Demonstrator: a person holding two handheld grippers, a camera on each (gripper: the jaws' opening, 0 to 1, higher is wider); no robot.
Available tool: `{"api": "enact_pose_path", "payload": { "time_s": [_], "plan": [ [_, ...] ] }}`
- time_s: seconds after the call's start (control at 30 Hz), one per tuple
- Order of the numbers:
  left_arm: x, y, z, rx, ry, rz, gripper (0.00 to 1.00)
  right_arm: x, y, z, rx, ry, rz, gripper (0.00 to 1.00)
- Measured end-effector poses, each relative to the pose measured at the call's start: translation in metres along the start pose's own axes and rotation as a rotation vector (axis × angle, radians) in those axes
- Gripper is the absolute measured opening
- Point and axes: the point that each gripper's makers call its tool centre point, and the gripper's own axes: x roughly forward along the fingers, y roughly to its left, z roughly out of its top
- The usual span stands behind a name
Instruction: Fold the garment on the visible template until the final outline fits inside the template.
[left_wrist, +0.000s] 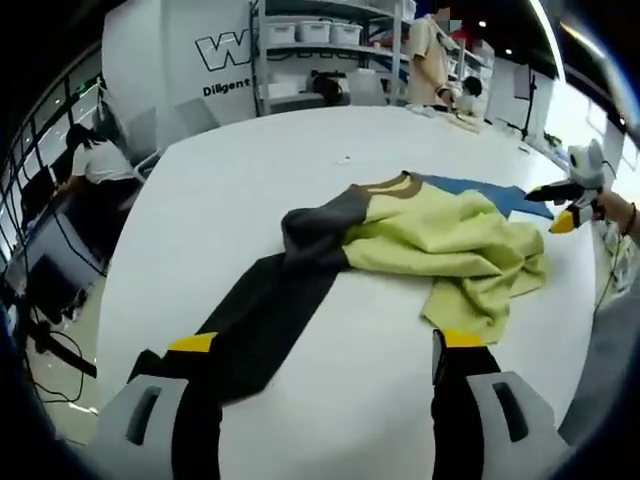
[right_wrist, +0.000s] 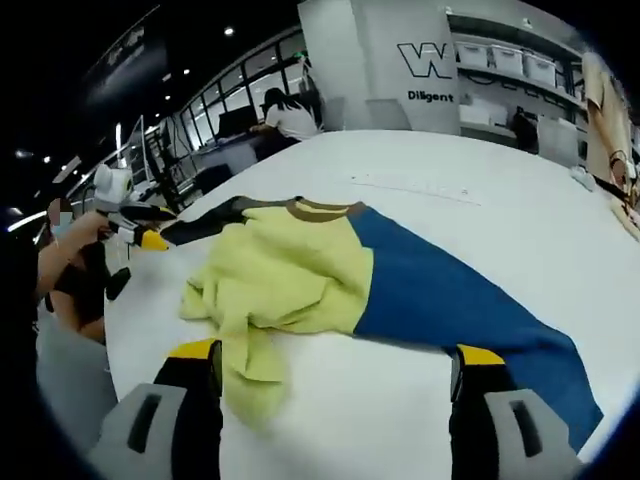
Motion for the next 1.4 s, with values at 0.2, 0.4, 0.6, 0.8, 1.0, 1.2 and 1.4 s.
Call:
{"api": "enact_pose_path", "payload": {
  "time_s": [0.2, 0.4, 0.6, 0.8, 1.0, 1.2, 1.4],
  "plan": [
    [0.01, -0.028, 0.009, 0.009, -0.038, -0.074, 0.75, 0.003, 0.01, -0.016, -0.029, 0.046, -0.008, 0.8],
    [0.025, -0.048, 0.009, 0.03, -0.028, -0.135, 0.64, 0.005, 0.019, -0.025, -0.014, 0.047, 0.008, 0.78],
    [0.032, -0.06, 0.004, 0.077, -0.005, -0.141, 0.49, 0.005, 0.024, -0.036, -0.023, 0.06, -0.001, 0.71],
    [0.042, -0.072, 0.007, 0.067, -0.007, -0.171, 0.42, 0.009, 0.03, -0.048, -0.006, 0.068, -0.006, 0.56],
    [0.054, -0.085, 0.004, 0.07, 0.026, -0.202, 0.31, 0.011, 0.033, -0.05, -0.007, 0.076, -0.006, 0.44],
    [0.062, -0.092, -0.002, 0.093, 0.061, -0.222, 0.18, 0.014, 0.033, -0.052, -0.005, 0.085, -0.006, 0.28],
    [0.06, -0.089, -0.003, 0.077, 0.078, -0.219, 0.08, 0.016, 0.034, -0.049, 0.003, 0.081, 0.002, 0.17]
  ]
}}
